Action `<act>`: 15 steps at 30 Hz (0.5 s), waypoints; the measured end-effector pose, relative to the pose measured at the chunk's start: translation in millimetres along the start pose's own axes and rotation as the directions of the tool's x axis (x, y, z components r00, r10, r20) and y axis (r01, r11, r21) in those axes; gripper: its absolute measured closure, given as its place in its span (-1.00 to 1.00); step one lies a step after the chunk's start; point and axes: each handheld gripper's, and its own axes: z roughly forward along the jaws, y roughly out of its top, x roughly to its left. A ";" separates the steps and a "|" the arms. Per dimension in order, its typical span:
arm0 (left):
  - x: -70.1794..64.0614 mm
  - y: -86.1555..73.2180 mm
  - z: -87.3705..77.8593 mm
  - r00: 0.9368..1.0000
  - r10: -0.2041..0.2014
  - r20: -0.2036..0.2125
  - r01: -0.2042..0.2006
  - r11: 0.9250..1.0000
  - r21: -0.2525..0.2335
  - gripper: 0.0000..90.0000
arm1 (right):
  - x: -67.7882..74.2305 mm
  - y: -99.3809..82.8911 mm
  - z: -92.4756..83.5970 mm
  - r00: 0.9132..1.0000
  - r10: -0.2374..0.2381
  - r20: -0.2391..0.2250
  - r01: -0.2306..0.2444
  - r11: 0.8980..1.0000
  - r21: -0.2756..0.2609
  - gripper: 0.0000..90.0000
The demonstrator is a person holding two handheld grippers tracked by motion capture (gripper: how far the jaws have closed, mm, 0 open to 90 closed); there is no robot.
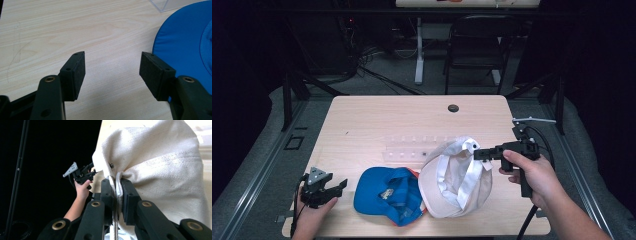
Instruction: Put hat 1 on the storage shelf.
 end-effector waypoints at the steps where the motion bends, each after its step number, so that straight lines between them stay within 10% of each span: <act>1: 0.0 0.0 0.0 1.000 0.000 0.000 0.000 1.000 0.000 -0.15 | 1.7 0.4 -1.9 1.000 -0.004 -0.002 0.004 1.000 -0.003 0.82; 15: -1.3 0.3 0.1 1.000 0.003 0.005 -0.003 1.000 -0.007 -0.15 | 7.5 8.6 -23.1 1.000 -0.016 -0.010 0.015 0.995 -0.102 0.82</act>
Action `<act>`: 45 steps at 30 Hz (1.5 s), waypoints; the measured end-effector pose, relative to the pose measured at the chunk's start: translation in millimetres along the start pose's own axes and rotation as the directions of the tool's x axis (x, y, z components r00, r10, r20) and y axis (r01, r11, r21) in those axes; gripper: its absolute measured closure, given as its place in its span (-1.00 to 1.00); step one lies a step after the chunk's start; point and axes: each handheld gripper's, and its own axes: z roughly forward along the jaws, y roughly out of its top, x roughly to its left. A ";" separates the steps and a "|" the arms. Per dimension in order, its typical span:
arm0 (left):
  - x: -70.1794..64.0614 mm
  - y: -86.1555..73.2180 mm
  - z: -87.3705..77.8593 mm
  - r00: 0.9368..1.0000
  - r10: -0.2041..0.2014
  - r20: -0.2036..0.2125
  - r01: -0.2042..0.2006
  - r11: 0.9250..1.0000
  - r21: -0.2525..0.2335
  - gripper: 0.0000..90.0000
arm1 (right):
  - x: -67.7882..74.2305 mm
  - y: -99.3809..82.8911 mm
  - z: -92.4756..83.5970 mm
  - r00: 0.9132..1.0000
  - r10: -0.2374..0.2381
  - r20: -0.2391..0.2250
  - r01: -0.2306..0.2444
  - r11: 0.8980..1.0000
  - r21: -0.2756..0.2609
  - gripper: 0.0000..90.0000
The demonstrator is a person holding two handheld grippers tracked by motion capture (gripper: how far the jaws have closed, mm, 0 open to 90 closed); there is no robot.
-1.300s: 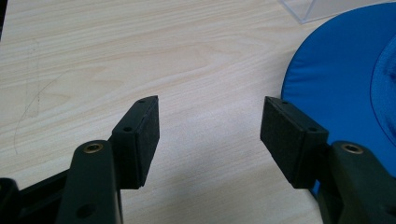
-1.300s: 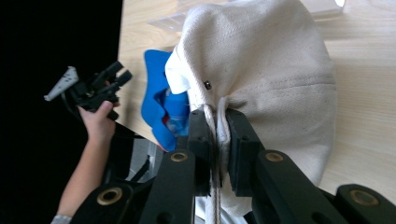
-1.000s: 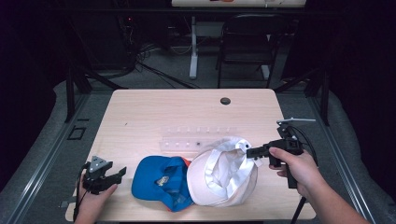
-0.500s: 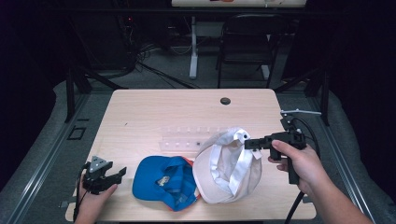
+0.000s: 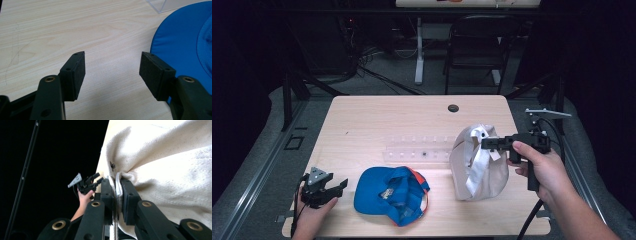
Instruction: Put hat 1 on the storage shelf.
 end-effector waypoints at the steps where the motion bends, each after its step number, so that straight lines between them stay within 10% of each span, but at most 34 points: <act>1: -0.2 0.1 0.1 1.000 0.001 0.000 -0.001 1.000 0.000 -0.15 | 0.0 1.1 -1.3 1.000 0.005 -0.002 -0.005 1.000 -0.005 0.82; 14: -0.3 -0.1 0.3 1.000 -0.001 0.001 0.001 1.000 -0.001 -0.16 | 15.0 16.1 9.6 0.996 0.006 -0.087 -0.009 0.999 -0.042 0.82; 45: -1.1 0.2 2.0 1.000 0.002 0.014 -0.002 1.000 -0.002 -0.16 | 69.0 65.4 41.0 0.994 -0.055 -0.091 0.042 0.990 -0.134 0.82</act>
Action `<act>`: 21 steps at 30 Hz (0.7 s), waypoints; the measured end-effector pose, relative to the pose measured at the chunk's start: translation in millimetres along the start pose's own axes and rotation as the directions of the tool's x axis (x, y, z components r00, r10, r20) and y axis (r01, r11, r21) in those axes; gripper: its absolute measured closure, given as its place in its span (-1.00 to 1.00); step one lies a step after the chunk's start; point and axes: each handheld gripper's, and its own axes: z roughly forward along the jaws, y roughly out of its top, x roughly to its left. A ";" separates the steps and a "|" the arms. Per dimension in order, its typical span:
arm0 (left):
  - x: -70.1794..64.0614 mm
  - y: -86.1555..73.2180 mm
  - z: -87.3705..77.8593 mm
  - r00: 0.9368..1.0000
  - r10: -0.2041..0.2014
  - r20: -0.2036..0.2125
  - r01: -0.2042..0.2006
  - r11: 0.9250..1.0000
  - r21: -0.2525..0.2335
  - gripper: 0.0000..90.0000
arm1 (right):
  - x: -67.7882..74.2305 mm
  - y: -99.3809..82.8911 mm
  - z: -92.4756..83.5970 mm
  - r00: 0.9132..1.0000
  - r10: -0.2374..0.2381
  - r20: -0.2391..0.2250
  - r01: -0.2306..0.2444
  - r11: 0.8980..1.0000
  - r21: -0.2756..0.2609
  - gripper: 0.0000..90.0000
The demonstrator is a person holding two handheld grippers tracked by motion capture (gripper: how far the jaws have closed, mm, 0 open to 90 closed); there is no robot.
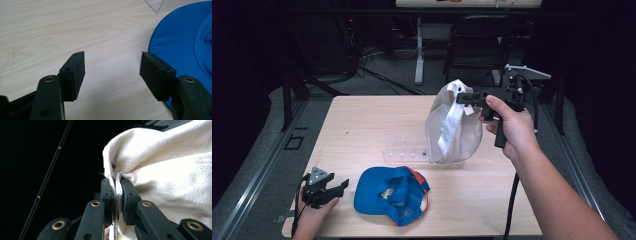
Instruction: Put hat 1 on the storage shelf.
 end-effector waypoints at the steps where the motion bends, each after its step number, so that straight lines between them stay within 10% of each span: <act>1: 0.0 0.1 0.0 1.000 0.000 0.001 0.000 1.000 -0.001 -0.16 | 0.5 1.4 2.4 1.000 0.004 -0.003 -0.004 1.000 0.000 0.82; 21: -2.4 2.1 -0.2 1.000 0.017 0.020 -0.016 1.000 -0.014 -0.12 | -5.2 12.7 56.6 0.999 0.052 -0.006 -0.053 0.998 -0.016 0.82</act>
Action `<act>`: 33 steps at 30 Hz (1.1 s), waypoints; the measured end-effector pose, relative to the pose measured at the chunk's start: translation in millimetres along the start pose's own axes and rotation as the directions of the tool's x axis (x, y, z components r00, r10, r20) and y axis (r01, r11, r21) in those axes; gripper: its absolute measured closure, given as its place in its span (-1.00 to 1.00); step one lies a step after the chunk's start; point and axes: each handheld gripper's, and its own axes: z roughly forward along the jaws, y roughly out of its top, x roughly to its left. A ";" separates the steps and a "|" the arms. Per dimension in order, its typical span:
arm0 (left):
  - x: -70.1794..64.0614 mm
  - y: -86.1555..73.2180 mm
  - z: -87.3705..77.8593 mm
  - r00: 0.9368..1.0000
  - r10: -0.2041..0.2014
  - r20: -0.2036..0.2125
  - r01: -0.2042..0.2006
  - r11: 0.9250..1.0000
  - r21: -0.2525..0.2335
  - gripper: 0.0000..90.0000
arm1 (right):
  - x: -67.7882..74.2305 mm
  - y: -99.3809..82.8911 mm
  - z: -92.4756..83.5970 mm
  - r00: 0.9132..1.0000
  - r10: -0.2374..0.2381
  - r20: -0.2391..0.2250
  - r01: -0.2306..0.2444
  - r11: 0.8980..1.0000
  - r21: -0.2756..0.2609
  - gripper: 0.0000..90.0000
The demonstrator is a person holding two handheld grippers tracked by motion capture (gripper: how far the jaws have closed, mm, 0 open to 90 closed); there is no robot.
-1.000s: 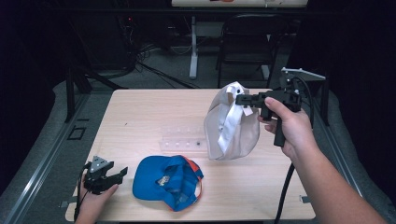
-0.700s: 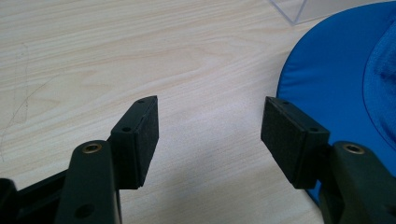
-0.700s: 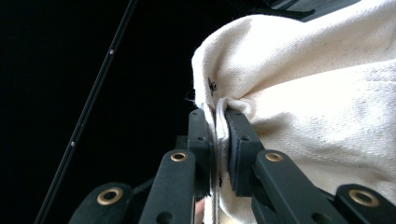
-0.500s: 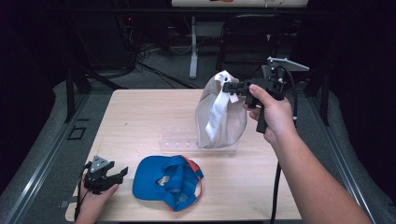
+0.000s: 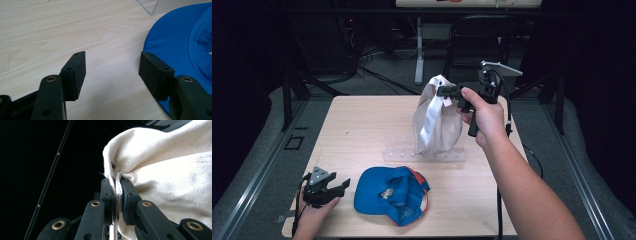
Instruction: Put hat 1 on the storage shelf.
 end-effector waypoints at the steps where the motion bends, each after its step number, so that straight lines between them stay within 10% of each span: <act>1: -0.1 0.3 -0.3 1.000 0.001 -0.001 -0.001 1.000 0.004 -0.12 | -0.2 -0.1 2.2 1.000 0.001 -0.005 -0.001 1.000 0.001 0.82; 33: -0.7 2.5 -1.1 1.000 0.013 0.011 -0.013 1.000 0.002 -0.12 | -2.1 -6.7 53.1 0.999 0.027 0.018 -0.027 1.000 0.010 0.82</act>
